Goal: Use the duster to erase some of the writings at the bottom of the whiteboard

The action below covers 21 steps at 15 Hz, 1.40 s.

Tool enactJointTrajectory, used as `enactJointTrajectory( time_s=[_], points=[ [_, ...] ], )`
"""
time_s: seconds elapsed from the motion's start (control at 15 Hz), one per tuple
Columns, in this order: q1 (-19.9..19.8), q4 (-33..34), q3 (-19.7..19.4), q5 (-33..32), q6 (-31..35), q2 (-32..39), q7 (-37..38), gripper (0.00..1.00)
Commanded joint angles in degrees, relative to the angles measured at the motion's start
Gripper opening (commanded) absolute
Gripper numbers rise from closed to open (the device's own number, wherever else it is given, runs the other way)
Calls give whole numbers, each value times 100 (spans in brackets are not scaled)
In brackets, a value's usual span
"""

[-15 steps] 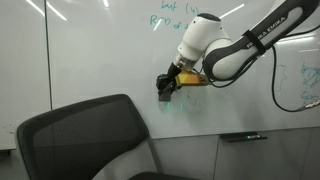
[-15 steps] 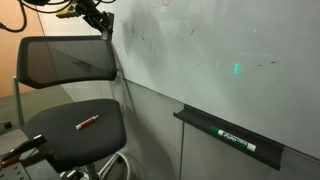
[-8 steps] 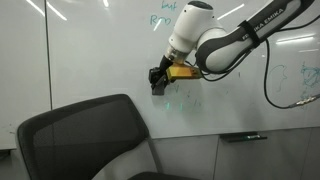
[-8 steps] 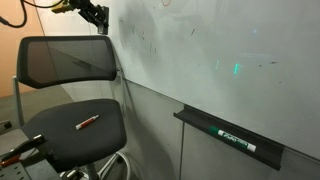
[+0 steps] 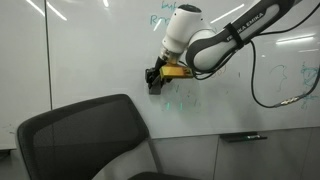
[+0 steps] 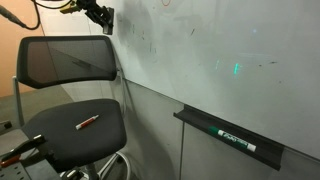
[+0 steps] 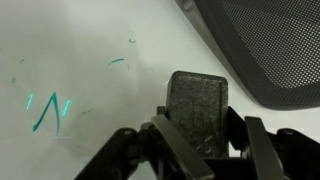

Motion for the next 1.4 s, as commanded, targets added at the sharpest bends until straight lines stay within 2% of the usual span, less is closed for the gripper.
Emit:
enactJointTrajectory(
  time_s=[0.0,0.33,0.67,0.73,1.13,1.33],
  points=[
    [6,566,23,238,-149,447,-201,33],
    [-167,835,-60,650,-167,818,-347,33],
    [-491,722,-145,1244,-76,899,-574,33],
    [-418,670,-276,1433,-62,874,-676,33],
    [-479,423,-507,2135,-1,817,-973,33],
    [-467,210,-695,2012,66,725,-724,33]
  ],
)
